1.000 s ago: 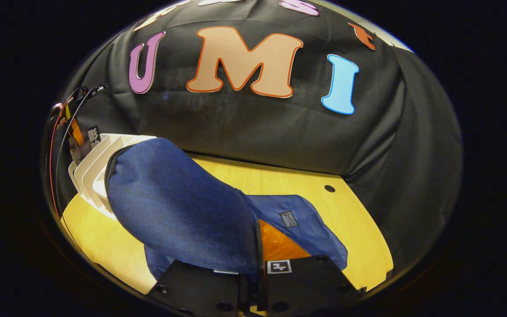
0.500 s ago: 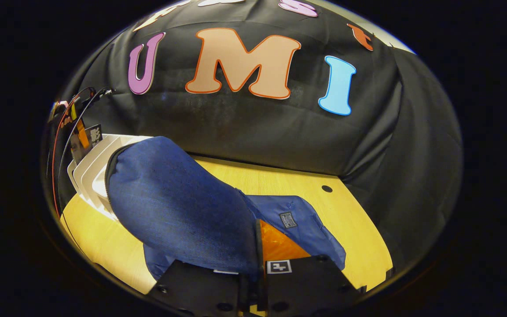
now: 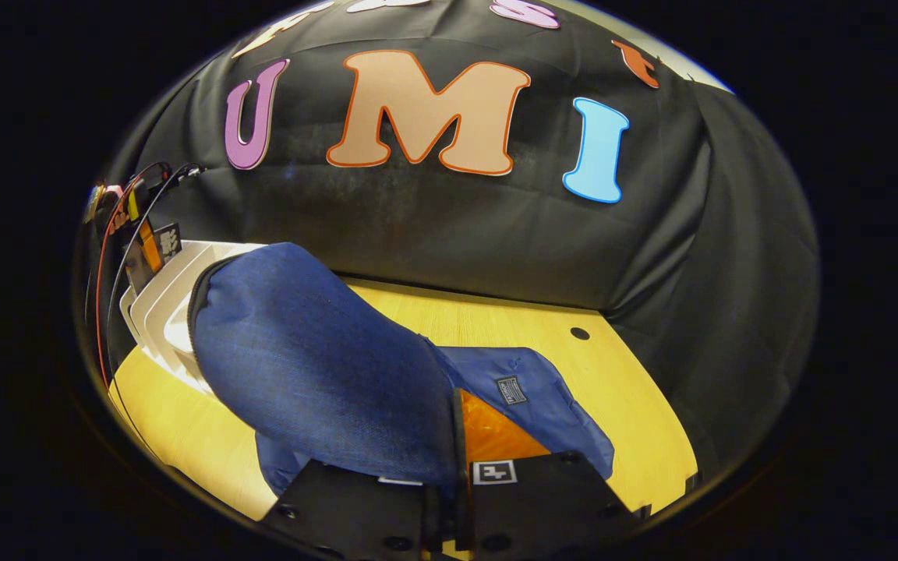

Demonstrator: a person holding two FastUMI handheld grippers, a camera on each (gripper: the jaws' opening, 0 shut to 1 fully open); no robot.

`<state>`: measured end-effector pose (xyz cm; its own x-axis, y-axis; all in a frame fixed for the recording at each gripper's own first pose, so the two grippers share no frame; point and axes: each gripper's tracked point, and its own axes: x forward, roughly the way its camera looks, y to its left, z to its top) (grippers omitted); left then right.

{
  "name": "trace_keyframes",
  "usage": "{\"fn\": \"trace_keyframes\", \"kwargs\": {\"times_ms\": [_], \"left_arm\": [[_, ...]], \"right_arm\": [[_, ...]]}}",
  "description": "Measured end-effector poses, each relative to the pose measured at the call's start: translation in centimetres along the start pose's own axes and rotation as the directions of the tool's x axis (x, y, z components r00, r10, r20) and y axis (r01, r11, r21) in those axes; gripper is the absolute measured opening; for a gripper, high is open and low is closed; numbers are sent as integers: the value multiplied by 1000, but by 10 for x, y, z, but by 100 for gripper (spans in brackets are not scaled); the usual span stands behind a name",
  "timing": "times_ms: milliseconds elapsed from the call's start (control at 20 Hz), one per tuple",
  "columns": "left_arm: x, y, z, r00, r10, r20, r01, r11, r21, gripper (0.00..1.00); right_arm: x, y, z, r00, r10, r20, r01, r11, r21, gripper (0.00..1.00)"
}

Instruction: Open the schoolbag, grab two books from the bookshelf and put them into the schoolbag.

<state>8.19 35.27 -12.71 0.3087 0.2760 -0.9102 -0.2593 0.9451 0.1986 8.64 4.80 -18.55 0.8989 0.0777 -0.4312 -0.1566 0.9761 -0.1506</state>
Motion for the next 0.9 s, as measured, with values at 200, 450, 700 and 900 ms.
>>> {"fn": "trace_keyframes", "kwargs": {"times_ms": [200,450,700,900], "left_arm": [[-13,3,-6,999,46,-9,-46,996,-73,36],[-66,-1,-30,996,78,-38,-82,986,-144,35],[-131,-6,-46,997,77,1,-76,978,-192,35],[-184,-37,-44,994,-3,106,34,954,-299,32]], "right_arm": [[-2,-2,1,1000,4,3,-4,1000,-2,8],[-4,-3,2,1000,17,9,-17,1000,-14,8],[-6,-4,1,999,39,11,-39,999,-28,8],[-7,-6,2,997,75,18,-75,997,-18,8]]}}
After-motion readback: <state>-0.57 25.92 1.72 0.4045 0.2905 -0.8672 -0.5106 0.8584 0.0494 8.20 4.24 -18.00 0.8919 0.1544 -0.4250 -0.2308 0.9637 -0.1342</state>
